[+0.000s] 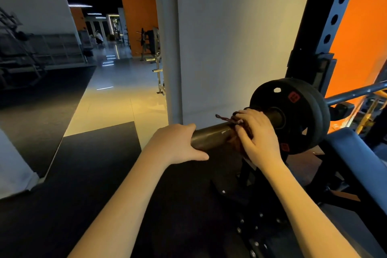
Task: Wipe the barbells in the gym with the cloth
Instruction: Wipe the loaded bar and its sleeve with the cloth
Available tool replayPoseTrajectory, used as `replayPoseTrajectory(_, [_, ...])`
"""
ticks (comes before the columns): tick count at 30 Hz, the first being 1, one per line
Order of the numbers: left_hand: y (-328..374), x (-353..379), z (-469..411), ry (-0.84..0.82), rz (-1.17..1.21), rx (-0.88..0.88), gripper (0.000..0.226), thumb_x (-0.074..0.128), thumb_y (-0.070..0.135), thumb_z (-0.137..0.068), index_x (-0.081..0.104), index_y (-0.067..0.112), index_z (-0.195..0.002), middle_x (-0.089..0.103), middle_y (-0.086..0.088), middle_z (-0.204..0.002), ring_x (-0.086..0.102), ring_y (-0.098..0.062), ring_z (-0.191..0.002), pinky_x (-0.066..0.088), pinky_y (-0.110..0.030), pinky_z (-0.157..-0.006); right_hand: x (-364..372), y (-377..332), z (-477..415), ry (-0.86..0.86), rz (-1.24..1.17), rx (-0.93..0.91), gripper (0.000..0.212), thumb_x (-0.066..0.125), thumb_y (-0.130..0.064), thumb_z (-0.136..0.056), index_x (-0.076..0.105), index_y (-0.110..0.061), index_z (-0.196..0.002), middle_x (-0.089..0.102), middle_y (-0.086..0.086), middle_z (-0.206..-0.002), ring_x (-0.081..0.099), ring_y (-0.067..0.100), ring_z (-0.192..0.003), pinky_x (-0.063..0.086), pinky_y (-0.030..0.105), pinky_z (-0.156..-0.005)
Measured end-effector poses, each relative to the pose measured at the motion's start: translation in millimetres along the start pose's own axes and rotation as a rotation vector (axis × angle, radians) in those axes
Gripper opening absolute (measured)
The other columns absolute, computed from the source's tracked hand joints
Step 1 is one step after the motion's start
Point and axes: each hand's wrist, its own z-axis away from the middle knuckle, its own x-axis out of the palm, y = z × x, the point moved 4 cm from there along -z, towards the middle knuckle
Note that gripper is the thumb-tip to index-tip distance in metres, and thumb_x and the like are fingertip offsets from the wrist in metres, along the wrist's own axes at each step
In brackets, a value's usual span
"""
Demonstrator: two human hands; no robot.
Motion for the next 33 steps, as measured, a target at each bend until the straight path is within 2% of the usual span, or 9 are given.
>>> replayPoseTrajectory(4, [-1.0,3.1,0.8,0.03,-0.069,-0.005,0.061,0.068,0.059,-0.078,0.047,0.025,-0.125,0.059,0.004,-0.107,0.058,-0.014,-0.09,0.054,-0.031,-0.08,-19.7,41.5,-24.4,0.001,0.03,0.128,0.038,0.041,-0.037,-0.092,0.067,-0.014,-0.108,0.065,0.002,-0.11,0.056,0.022,-0.109,0.039,0.032,-0.095])
replayPoseTrajectory(7, [-1.6,4.1,-0.8,0.038,-0.068,-0.017,0.06,0.068,0.059,-0.078,0.048,0.025,-0.124,0.059,0.004,-0.106,0.058,-0.014,-0.09,0.054,-0.033,-0.081,-6.7,18.6,-11.5,0.131,0.024,0.258,0.026,0.05,-0.023,-0.094,0.068,-0.012,-0.109,0.065,0.006,-0.119,0.054,0.024,-0.121,0.033,0.041,-0.11])
replayPoseTrajectory(11, [-1.4,3.1,-1.4,0.053,-0.049,-0.028,0.058,0.07,0.059,-0.076,0.05,0.025,-0.118,0.061,0.006,-0.101,0.059,-0.014,-0.088,0.054,-0.034,-0.08,18.5,-44.3,9.8,0.063,-0.09,0.044,0.033,0.048,-0.034,-0.092,0.066,-0.017,-0.113,0.063,0.0,-0.123,0.051,0.016,-0.123,0.026,0.036,-0.113])
replayPoseTrajectory(15, [-1.0,3.7,2.1,0.088,-0.074,-0.031,0.058,0.067,0.061,-0.076,0.049,0.028,-0.121,0.061,0.007,-0.102,0.058,-0.012,-0.088,0.053,-0.032,-0.078,12.1,-39.9,-10.7,-0.066,0.021,-0.099,0.031,0.047,-0.042,-0.093,0.068,-0.02,-0.099,0.068,-0.004,-0.098,0.06,0.015,-0.096,0.038,0.026,-0.087])
replayPoseTrajectory(18, [-2.0,4.7,4.3,0.106,-0.08,-0.039,0.058,0.066,0.061,-0.078,0.049,0.028,-0.121,0.061,0.006,-0.104,0.058,-0.012,-0.087,0.053,-0.031,-0.078,3.9,-11.1,-37.6,-0.093,-0.002,0.14,0.027,0.051,-0.037,-0.097,0.067,-0.018,-0.09,0.066,-0.002,-0.082,0.061,0.017,-0.078,0.04,0.027,-0.068])
replayPoseTrajectory(24, [-0.6,2.5,6.8,0.132,-0.086,-0.015,0.053,0.066,0.061,-0.078,0.051,0.026,-0.115,0.061,0.006,-0.095,0.058,-0.013,-0.082,0.054,-0.032,-0.075,16.7,-53.0,-6.7,0.089,0.031,0.123,0.044,0.041,-0.053,-0.091,0.069,-0.019,-0.097,0.065,-0.002,-0.103,0.056,0.017,-0.104,0.037,0.04,-0.103])
replayPoseTrajectory(27, [0.0,2.6,6.3,0.143,-0.084,-0.001,0.053,0.065,0.061,-0.078,0.051,0.025,-0.114,0.06,0.005,-0.096,0.058,-0.014,-0.083,0.054,-0.033,-0.076,11.6,-45.9,-11.2,-0.024,0.011,0.001,0.034,0.047,-0.044,-0.094,0.069,-0.019,-0.1,0.067,-0.002,-0.101,0.058,0.016,-0.099,0.041,0.031,-0.09])
replayPoseTrajectory(30, [-0.8,3.5,5.9,0.146,-0.076,-0.002,0.054,0.066,0.061,-0.078,0.051,0.025,-0.115,0.06,0.004,-0.099,0.059,-0.015,-0.085,0.055,-0.034,-0.077,1.8,3.1,-37.9,-0.03,0.02,0.26,0.025,0.052,-0.033,-0.097,0.069,-0.015,-0.098,0.067,0.002,-0.095,0.061,0.02,-0.089,0.04,0.03,-0.07])
replayPoseTrajectory(33, [0.6,1.3,7.6,0.156,-0.094,0.026,0.051,0.064,0.061,-0.081,0.051,0.023,-0.112,0.057,0.005,-0.094,0.058,-0.015,-0.082,0.053,-0.031,-0.074,-1.7,15.5,-45.5,0.115,0.116,0.483,0.036,0.047,-0.038,-0.096,0.068,-0.009,-0.094,0.065,0.009,-0.104,0.061,0.03,-0.096,0.047,0.041,-0.083])
